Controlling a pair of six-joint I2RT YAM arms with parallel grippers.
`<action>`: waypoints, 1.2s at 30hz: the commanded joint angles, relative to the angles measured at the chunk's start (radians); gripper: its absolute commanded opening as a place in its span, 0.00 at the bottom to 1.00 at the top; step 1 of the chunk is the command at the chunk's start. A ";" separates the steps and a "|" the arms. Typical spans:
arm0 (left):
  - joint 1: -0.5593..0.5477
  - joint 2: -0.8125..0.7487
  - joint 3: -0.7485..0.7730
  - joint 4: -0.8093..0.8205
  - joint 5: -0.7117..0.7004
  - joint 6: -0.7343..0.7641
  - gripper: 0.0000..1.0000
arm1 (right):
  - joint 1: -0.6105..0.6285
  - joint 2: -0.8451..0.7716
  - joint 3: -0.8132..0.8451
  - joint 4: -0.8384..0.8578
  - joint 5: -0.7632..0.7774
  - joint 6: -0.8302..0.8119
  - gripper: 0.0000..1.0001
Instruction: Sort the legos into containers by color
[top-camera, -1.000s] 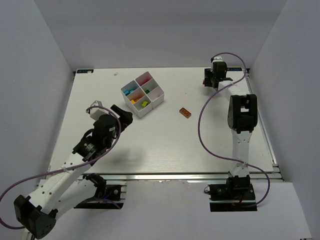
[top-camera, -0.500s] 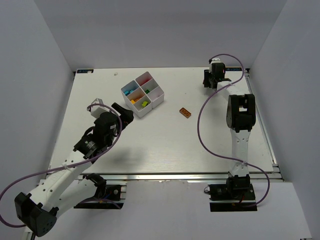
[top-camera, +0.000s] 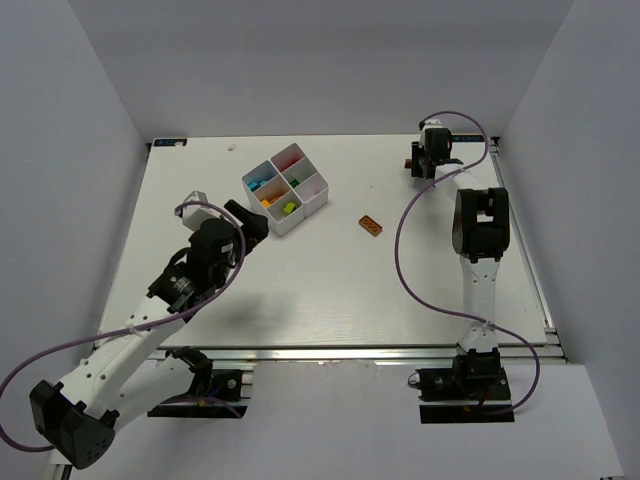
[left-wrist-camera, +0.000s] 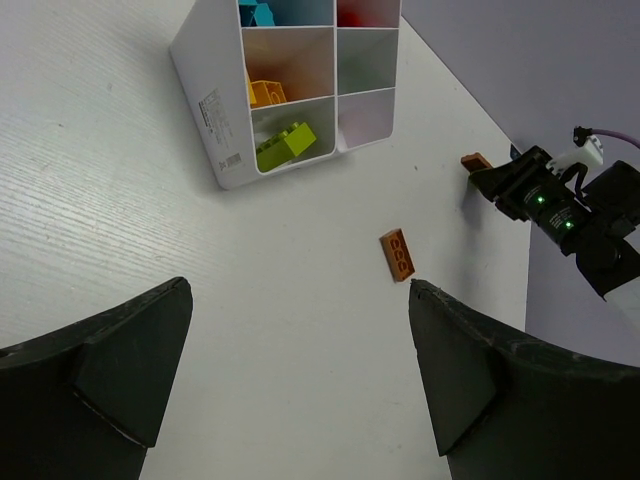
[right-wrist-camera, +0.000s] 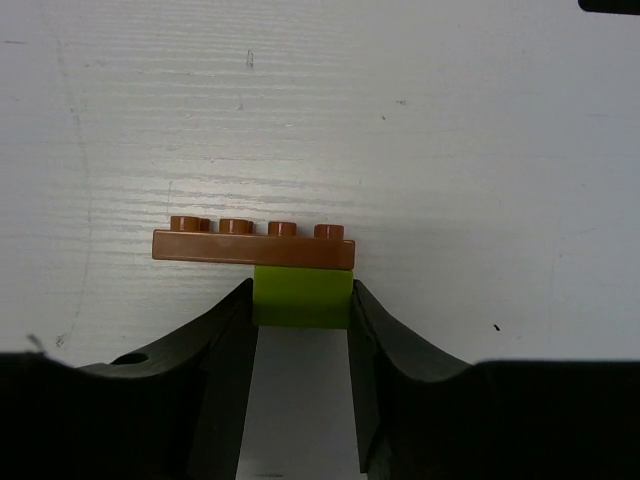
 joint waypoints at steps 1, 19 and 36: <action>0.003 0.009 0.042 -0.008 -0.001 0.006 0.98 | -0.010 0.006 0.039 0.028 -0.021 0.014 0.36; 0.003 0.127 0.062 0.161 0.206 0.074 0.98 | -0.030 -0.512 -0.548 0.300 -0.484 -0.152 0.00; 0.007 0.350 0.100 0.354 0.695 0.095 0.88 | 0.217 -1.098 -0.949 -0.107 -0.980 -0.684 0.00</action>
